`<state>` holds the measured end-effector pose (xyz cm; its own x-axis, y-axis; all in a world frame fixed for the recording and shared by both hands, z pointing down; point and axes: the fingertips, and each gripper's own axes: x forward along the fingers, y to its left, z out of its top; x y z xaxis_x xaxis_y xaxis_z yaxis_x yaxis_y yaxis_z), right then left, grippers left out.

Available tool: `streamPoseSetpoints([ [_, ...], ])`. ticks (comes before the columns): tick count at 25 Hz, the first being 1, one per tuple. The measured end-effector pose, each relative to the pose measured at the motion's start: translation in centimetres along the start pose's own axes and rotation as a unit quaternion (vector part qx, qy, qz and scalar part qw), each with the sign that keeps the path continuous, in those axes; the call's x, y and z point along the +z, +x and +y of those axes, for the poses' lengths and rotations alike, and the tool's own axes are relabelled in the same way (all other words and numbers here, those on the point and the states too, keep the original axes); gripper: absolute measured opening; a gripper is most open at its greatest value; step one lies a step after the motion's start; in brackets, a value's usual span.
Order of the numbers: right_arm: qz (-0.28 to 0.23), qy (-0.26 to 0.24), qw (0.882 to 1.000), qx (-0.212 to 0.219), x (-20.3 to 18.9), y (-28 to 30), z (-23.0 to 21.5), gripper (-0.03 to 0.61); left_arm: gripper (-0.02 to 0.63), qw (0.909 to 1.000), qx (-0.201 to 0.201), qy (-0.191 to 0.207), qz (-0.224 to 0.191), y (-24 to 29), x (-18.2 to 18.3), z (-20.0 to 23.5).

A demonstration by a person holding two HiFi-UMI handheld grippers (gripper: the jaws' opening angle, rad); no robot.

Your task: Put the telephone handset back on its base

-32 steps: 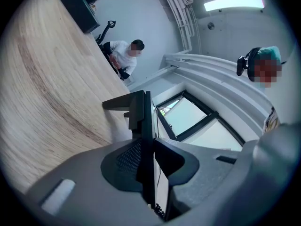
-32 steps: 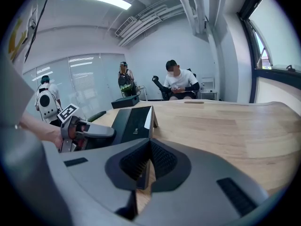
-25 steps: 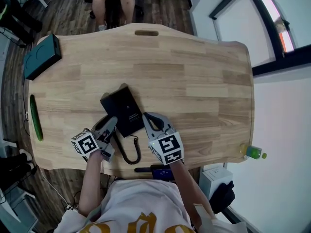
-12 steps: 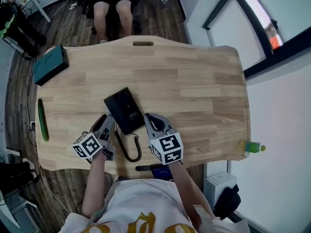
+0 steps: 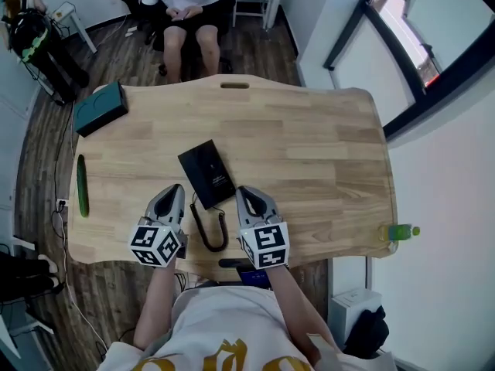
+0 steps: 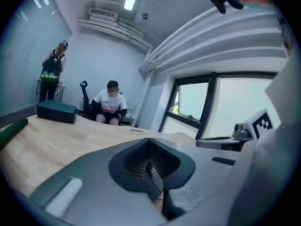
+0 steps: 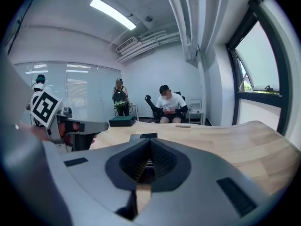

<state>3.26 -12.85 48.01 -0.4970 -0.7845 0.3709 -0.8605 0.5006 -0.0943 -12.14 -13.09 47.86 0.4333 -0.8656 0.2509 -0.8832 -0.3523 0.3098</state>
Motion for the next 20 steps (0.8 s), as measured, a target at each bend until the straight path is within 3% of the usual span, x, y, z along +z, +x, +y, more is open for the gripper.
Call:
streamPoseSetpoints([
  [5, -0.043, -0.015, 0.999, -0.002, 2.0, -2.3, 1.3, 0.003, 0.003, 0.9999, -0.006, 0.006, -0.012, -2.0, 1.5, -1.6],
  [9, -0.046, -0.03, 0.998, -0.019, 2.4, -3.7, 1.2, 0.003, 0.003, 0.9998, 0.001, -0.01, -0.019, -3.0, 1.5, -1.6],
  [15, -0.054, -0.03, 0.998, -0.027, 2.4, -5.3, 0.9, 0.003, 0.003, 0.9993, 0.029, 0.018, -0.012, -3.8, 1.2, -1.6],
  [20, -0.052, -0.026, 0.998, -0.027, 2.0, -5.6, 1.0, 0.003, 0.003, 0.9995, 0.029, 0.006, -0.009, -4.2, 0.8, -1.5],
])
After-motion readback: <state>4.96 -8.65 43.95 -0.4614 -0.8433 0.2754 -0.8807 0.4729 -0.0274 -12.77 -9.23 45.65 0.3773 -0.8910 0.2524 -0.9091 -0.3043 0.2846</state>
